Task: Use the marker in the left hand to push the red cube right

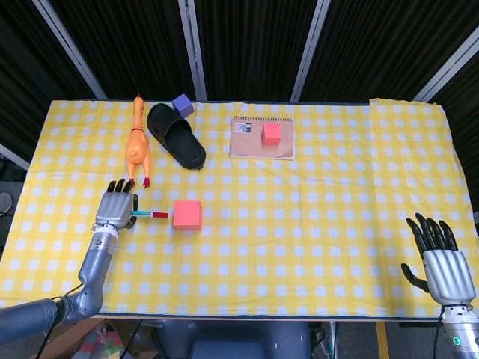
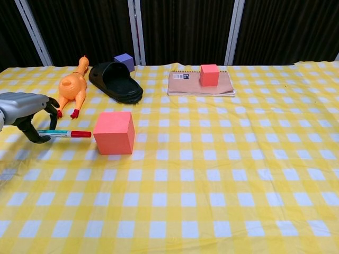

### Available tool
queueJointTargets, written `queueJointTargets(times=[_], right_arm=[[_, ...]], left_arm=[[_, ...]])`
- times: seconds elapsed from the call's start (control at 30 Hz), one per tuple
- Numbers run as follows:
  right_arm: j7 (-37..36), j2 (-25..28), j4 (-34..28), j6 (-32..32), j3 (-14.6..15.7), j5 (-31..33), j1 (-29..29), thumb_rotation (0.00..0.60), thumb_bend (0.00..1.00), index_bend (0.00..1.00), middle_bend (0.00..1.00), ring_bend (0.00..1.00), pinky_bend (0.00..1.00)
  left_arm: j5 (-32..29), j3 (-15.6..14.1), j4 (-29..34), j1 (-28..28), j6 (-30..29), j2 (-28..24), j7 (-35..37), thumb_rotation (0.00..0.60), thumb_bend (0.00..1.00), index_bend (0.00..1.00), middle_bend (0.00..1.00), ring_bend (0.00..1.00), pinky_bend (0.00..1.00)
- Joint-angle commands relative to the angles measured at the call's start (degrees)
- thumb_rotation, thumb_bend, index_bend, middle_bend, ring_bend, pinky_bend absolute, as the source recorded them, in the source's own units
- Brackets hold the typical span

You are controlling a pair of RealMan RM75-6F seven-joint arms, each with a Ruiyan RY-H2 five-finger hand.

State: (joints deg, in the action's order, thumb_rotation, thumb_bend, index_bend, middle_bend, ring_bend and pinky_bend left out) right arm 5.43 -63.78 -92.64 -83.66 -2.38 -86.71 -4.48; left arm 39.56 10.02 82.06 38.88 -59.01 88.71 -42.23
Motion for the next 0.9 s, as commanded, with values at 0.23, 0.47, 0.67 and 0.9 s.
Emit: queueJointTargets(times=[0.23,0.47,0.67,0.9], right_arm=[[-0.1,0.0,-0.1,0.0,0.0,0.0,0.0,0.6,0.35,0.0,0.0,0.0,0.0],[-0.5,0.0,0.0,0.0,0.0,-0.1,0.0,0.6,0.35,0.0,0.0,0.0,0.0],[-0.7,0.1,-0.1,0.0,0.0,-0.2,0.0,0.6,0.35,0.0,0.0,0.0,0.0],[-1.1,0.1,0.0,-0.1,0.0,-0.4,0.0,0.6,0.35,0.0,0.0,0.0,0.0]], left_arm=[[-3.0,-0.1,2.1,0.7,-2.0,0.1,-1.5,0.6,0.48,0.58,0.09,0.0,0.0],[-4.7,0.3,1.6,2.2,-2.8,3.0,-2.8,0.6,0.48,0.58,0.09,0.0,0.0],[-7.1,1.5,0.9,4.3,-3.5,5.6,-4.9,0.6,0.48,0.59,0.09,0.0,0.0],[-9.4,3.5,0.4,7.0,-4.5,8.1,-6.7,0.6,0.48,0.59,0.09,0.0,0.0]])
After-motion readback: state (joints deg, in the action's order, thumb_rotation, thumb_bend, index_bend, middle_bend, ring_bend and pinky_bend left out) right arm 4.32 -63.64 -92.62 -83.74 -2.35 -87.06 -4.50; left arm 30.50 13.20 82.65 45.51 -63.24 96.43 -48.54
